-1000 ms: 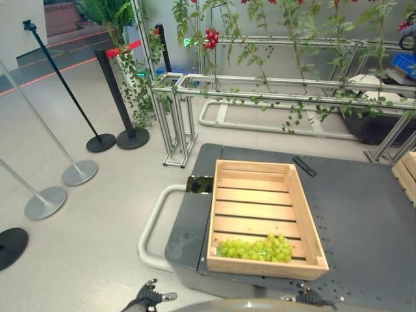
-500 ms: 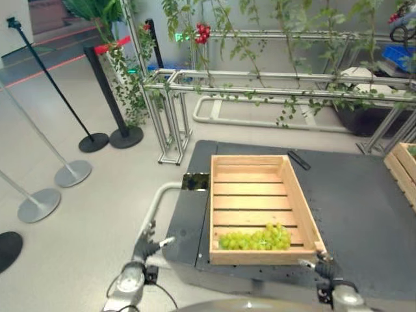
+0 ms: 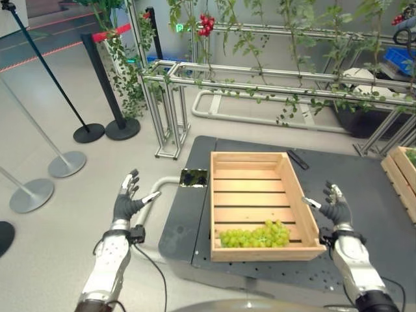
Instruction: Pick up the fruits from the basket on one side to the basket on the other side
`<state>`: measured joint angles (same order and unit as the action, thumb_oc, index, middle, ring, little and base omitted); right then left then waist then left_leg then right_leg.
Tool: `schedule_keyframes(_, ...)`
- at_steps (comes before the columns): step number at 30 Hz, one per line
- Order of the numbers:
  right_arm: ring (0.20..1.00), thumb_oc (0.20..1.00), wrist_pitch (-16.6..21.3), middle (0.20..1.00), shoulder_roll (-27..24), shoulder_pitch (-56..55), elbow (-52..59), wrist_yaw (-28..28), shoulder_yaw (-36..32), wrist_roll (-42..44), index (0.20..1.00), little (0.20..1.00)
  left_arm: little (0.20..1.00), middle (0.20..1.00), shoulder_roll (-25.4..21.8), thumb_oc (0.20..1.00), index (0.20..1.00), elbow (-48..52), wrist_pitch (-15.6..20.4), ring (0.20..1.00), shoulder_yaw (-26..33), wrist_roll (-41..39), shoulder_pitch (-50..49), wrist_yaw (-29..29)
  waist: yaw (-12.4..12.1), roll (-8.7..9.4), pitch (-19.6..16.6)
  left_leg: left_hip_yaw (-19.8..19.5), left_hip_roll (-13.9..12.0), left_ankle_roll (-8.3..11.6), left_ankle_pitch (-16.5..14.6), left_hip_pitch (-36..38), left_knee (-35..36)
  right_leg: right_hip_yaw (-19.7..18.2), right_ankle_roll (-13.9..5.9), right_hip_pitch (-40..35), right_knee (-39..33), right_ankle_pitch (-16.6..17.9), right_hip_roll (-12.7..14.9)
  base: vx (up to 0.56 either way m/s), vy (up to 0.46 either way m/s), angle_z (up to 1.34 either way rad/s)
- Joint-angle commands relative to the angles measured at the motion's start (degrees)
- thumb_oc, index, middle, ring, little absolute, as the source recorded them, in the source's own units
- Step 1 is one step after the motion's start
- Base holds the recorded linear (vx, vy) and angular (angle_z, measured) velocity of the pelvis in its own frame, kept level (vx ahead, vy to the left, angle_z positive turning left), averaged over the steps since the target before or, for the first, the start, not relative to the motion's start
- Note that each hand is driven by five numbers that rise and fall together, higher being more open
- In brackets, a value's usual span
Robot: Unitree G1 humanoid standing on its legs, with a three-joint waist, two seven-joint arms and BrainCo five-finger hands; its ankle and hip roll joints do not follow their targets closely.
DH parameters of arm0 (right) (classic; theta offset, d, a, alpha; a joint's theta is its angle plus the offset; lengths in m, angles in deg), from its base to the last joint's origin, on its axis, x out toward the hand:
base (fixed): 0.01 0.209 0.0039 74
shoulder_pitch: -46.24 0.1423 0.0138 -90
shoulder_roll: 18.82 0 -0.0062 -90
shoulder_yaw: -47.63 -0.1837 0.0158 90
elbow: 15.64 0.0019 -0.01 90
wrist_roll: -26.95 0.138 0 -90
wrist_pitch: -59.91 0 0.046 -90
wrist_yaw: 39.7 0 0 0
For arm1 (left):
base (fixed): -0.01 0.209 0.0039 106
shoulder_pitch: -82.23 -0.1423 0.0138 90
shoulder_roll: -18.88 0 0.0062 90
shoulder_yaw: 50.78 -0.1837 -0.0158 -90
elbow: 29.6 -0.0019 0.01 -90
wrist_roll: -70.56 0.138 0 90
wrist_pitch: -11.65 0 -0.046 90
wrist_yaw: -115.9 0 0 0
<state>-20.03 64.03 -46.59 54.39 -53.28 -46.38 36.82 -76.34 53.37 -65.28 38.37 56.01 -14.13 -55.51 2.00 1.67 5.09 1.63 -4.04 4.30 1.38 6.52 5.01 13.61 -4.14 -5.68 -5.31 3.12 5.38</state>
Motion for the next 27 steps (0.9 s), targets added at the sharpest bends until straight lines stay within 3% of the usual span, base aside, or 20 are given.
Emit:
schedule_keyframes(1,1.0,1.0,3.9,1.0,-2.3,4.4,5.5,-0.7,-2.9,-3.6,1.0,1.0,1.0,1.0,-3.1,1.0,1.0,5.4,4.1,1.0,2.8,-1.9,3.1,-1.0,-1.0,2.42,0.4,1.5,2.1,-2.46,-3.8,0.6,-0.2,-2.3,-4.13,0.3,2.0,-2.3,2.0,-0.01,0.02,-0.05)
schedule_keyframes(5,1.0,1.0,3.7,1.0,-4.6,5.6,6.9,1.0,-1.2,-5.4,1.0,1.0,1.0,1.0,-4.5,1.0,1.0,9.1,4.4,1.0,2.6,-2.9,3.2,-2.4,-1.5,3.21,1.6,1.4,2.3,-2.63,-3.7,-0.4,-1.0,-2.3,-4.33,1.2,2.7,-2.1,2.2,-0.05,0.023,-0.04)
schedule_keyframes(6,1.0,1.0,3.0,1.0,-7.6,7.9,5.5,1.7,1.4,-7.6,1.0,1.0,1.0,1.0,-6.6,1.0,1.0,12.3,4.7,1.0,2.0,-3.7,4.0,-3.6,-2.5,4.23,2.9,0.9,2.6,-2.8,-3.8,-1.9,-2.3,-1.9,-4.49,2.1,3.1,-1.8,2.5,-0.11,0.016,-0.07)
schedule_keyframes(11,1.0,1.0,1.9,1.0,-11.0,12.0,2.4,4.0,7.0,-9.2,1.0,1.0,1.0,1.0,-10.1,1.0,1.0,18.5,4.9,1.0,1.4,-7.7,5.9,-6.3,-4.8,6.51,6.1,-0.1,3.4,-3.13,-4.4,-5.7,-4.7,-1.5,-4.87,4.7,4.8,-1.7,3.1,-0.09,0.012,0.05)
schedule_keyframes(13,1.0,1.0,1.1,1.0,-12.8,16.2,-1.6,5.4,12.2,-10.5,1.0,1.0,1.0,1.0,-12.6,1.0,1.0,19.5,5.5,1.0,-0.7,-9.9,10.4,-6.7,-6.6,7.5,9.8,-0.8,3.8,-3.68,-4.1,-8.5,-5.8,-1.4,-5.51,9.3,10.3,-1.7,3.9,-0.23,0.058,0.08)
schedule_keyframes(15,1.0,1.0,0.6,1.0,-14.9,20.8,-4.9,6.1,16.1,-10.6,1.0,1.0,1.0,1.0,-13.8,1.0,1.0,19.5,6.7,1.0,-3.3,-11.4,17.4,-5.5,-7.5,7.34,14.5,-1.6,4.0,-3.82,-3.2,-14.1,-8.3,-2.7,-6.33,15.6,15.7,-1.8,4.3,-0.32,0.051,0.15)
schedule_keyframes(18,1.0,1.0,0.6,1.0,-16.1,21.7,-6.4,5.9,17.2,-11.5,1.0,1.0,1.0,1.0,-13.5,1.0,1.0,18.9,6.9,1.0,-4.8,-11.9,19.8,-5.1,-7.7,7.38,15.5,-2.2,4.4,-3.69,-3.3,-16.6,-10.1,-2.6,-5.92,16.8,15.6,-1.9,4.3,-0.12,-0.02,0.52)
schedule_keyframes(19,1.0,1.0,0.5,1.0,-18.2,22.4,-8.9,6.0,17.8,-11.9,1.0,1.0,1.0,1.0,-12.3,1.0,1.0,18.5,6.7,1.0,-7.0,-11.6,23.3,-4.0,-8.1,6.77,17.6,-2.9,4.7,-3.3,-3.2,-19.2,-11.9,-0.9,-5.15,17.6,15.1,-1.9,4.7,-0.06,-0.031,0.35)
schedule_keyframes(27,1.0,1.0,0.6,1.0,-19.6,23.6,-14.6,6.7,20.9,-10.4,1.0,1.0,1.0,1.0,-10.4,1.0,1.0,19.8,6.6,1.0,-8.4,-10.1,26.8,-0.4,-7.8,5.63,23.0,-4.3,3.8,-2.04,-2.2,-25.8,-14.7,1.6,-3.8,22.2,14.7,-2.0,4.2,-0.09,-0.021,0.22)
